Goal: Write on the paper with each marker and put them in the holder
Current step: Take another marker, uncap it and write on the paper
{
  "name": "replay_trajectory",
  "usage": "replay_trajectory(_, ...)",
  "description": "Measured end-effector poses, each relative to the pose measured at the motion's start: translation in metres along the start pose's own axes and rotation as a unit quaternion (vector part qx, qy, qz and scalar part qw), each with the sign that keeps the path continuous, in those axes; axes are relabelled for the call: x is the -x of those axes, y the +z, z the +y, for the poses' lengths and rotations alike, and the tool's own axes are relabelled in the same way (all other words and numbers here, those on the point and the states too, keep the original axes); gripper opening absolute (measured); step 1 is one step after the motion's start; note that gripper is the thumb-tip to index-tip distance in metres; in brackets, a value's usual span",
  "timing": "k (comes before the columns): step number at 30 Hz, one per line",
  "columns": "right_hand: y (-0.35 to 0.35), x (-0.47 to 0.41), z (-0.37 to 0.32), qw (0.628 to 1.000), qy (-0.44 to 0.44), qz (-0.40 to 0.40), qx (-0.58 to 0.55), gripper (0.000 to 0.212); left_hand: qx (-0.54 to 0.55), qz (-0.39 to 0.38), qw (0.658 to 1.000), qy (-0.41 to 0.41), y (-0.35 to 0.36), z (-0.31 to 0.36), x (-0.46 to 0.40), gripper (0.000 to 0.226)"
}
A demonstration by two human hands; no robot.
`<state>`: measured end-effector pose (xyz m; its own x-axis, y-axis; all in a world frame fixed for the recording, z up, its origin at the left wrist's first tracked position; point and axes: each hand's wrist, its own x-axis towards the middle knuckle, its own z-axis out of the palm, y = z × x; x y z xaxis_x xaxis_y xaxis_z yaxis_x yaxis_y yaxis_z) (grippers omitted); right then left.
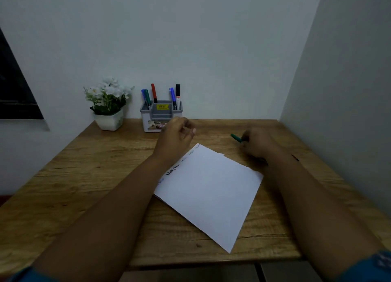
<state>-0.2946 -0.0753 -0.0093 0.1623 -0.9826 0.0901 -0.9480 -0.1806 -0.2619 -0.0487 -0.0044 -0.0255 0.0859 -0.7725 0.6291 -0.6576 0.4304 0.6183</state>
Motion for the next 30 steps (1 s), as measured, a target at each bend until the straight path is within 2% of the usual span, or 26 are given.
replay_trajectory(2, 0.002, 0.009, -0.023, 0.994, -0.095, 0.026, -0.042, 0.019, 0.026, -0.054, 0.998, -0.030, 0.002, 0.004, 0.000, 0.027)
replay_trajectory(4, 0.006, 0.022, -0.052, 0.975, -0.191, 0.051, -0.104, 0.010, 0.117, -0.115, 0.982, -0.099, 0.005, 0.006, 0.000, 0.040)
replay_trajectory(7, 0.018, 0.031, -0.085, 0.944, -0.283, 0.090, -0.147, 0.012, 0.355, -0.120, 0.902, -0.214, 0.005, 0.011, 0.000, 0.027)
replay_trajectory(9, 0.027, 0.028, -0.093, 0.936, -0.291, 0.122, -0.153, 0.015, 0.421, -0.092, 0.868, -0.245, 0.000, 0.012, -0.003, 0.019)
replay_trajectory(11, 0.033, 0.023, -0.095, 0.937, -0.286, 0.149, -0.132, 0.018, 0.439, -0.076, 0.857, -0.260, -0.005, 0.015, -0.003, 0.018)
replay_trajectory(15, 0.033, 0.024, -0.102, 0.934, -0.287, 0.163, -0.137, 0.024, 0.452, -0.072, 0.845, -0.277, -0.006, 0.016, -0.003, 0.017)
replay_trajectory(19, 0.029, 0.026, -0.100, 0.946, -0.250, 0.159, -0.134, 0.029, 0.448, 0.011, 0.843, -0.299, -0.021, 0.009, -0.014, 0.017)
replay_trajectory(21, 0.026, 0.030, -0.093, 0.955, -0.235, 0.127, -0.127, 0.039, 0.401, 0.047, 0.866, -0.296, -0.039, 0.001, -0.023, 0.013)
replay_trajectory(23, 0.024, 0.036, -0.087, 0.959, -0.225, 0.041, -0.167, 0.048, 0.290, 0.043, 0.905, -0.309, -0.058, -0.006, -0.027, 0.013)
replay_trajectory(24, 0.022, 0.038, -0.084, 0.952, -0.223, 0.007, -0.209, 0.048, 0.223, 0.012, 0.923, -0.313, -0.066, -0.010, -0.026, 0.016)
replay_trajectory(26, 0.020, 0.041, -0.085, 0.919, -0.188, -0.018, -0.345, 0.035, 0.107, -0.120, 0.934, -0.320, -0.078, -0.017, -0.020, 0.012)
replay_trajectory(27, 0.019, 0.044, -0.089, 0.884, -0.159, -0.044, -0.438, 0.028, 0.058, -0.208, 0.924, -0.317, -0.082, -0.018, -0.016, 0.009)
replay_trajectory(29, 0.016, 0.050, -0.098, 0.781, -0.110, -0.126, -0.601, 0.027, -0.019, -0.366, 0.885, -0.287, -0.087, -0.019, -0.007, 0.024)
replay_trajectory(30, 0.014, 0.055, -0.102, 0.736, -0.097, -0.165, -0.649, 0.026, -0.033, -0.423, 0.866, -0.265, -0.089, -0.017, -0.005, 0.034)
